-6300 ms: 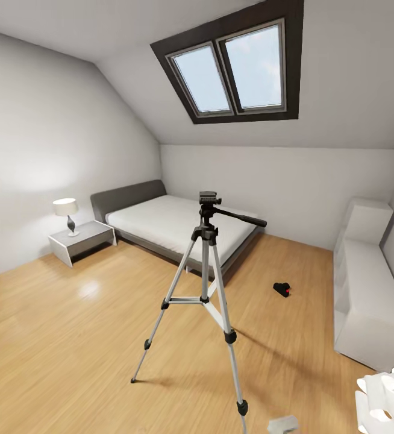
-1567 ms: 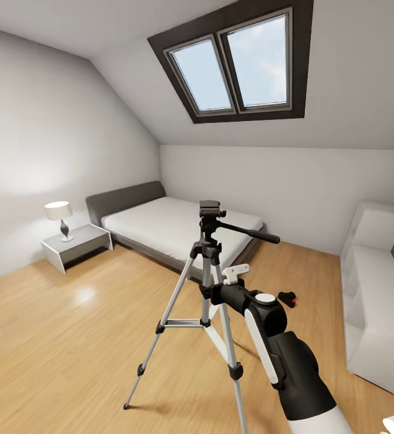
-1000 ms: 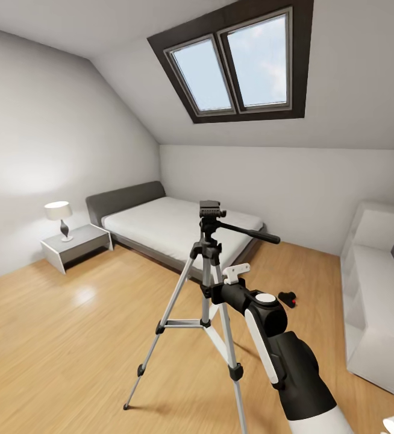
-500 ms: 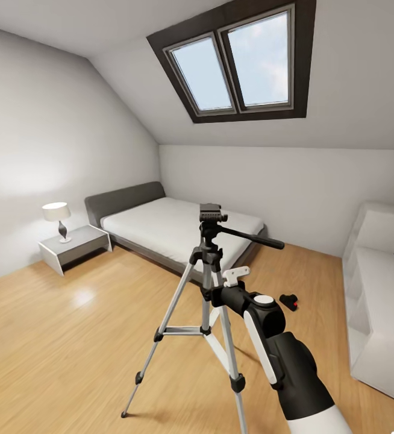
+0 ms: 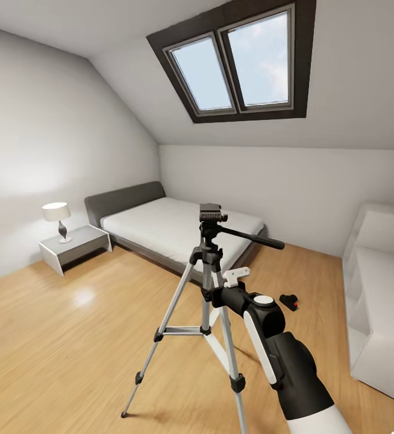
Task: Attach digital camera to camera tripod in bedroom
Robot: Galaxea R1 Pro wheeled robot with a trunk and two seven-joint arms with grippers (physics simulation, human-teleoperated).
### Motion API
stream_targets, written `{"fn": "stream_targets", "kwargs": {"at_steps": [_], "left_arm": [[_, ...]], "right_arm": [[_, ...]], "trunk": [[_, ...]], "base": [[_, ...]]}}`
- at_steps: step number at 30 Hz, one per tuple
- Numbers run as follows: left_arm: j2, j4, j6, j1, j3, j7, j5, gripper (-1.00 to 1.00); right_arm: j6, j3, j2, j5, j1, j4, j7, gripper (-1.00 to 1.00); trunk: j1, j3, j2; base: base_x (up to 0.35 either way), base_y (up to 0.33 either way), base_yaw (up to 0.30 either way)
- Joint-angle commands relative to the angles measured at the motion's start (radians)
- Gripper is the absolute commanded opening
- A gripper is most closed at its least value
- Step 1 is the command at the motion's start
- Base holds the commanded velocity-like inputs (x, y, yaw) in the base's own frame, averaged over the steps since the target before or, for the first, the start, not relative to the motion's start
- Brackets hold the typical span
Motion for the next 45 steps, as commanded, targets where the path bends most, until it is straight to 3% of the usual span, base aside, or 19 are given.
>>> {"fn": "stream_targets", "kwargs": {"at_steps": [1, 23, 29, 33, 45], "left_arm": [[0.0, -0.002, -0.001, 0.001, 0.0, 0.0, 0.005, 1.0], [0.001, -0.002, -0.001, 0.001, 0.001, 0.0, 0.006, 1.0], [0.002, -0.004, -0.001, 0.001, 0.001, 0.0, 0.006, 1.0], [0.002, -0.004, -0.001, 0.001, 0.001, -0.001, 0.006, 1.0], [0.002, -0.004, -0.001, 0.001, 0.001, -0.001, 0.006, 1.0]], "right_arm": [[0.005, 0.0, 0.0, 0.001, -0.001, -0.001, 0.003, 1.0], [0.005, -0.001, 0.001, 0.0, -0.001, 0.001, 0.002, 1.0], [-0.029, 0.0, 0.022, 0.034, -0.035, 0.034, -0.032, 1.0], [-0.027, -0.004, 0.005, 0.058, -0.027, 0.02, -0.044, 1.0], [0.04, -0.009, -0.058, 0.055, 0.003, -0.001, 0.009, 1.0]], "trunk": [[0.0, -0.001, -0.001], [0.0, -0.001, -0.001], [0.0, -0.001, -0.001], [0.0, -0.001, -0.001], [0.0, -0.001, -0.001]], "base": [[0.0, 0.0, 0.0], [0.042, 0.0, 0.0], [0.0, 0.0, 0.0], [0.0, 0.0, 0.0], [0.0, 0.0, 0.0]]}}
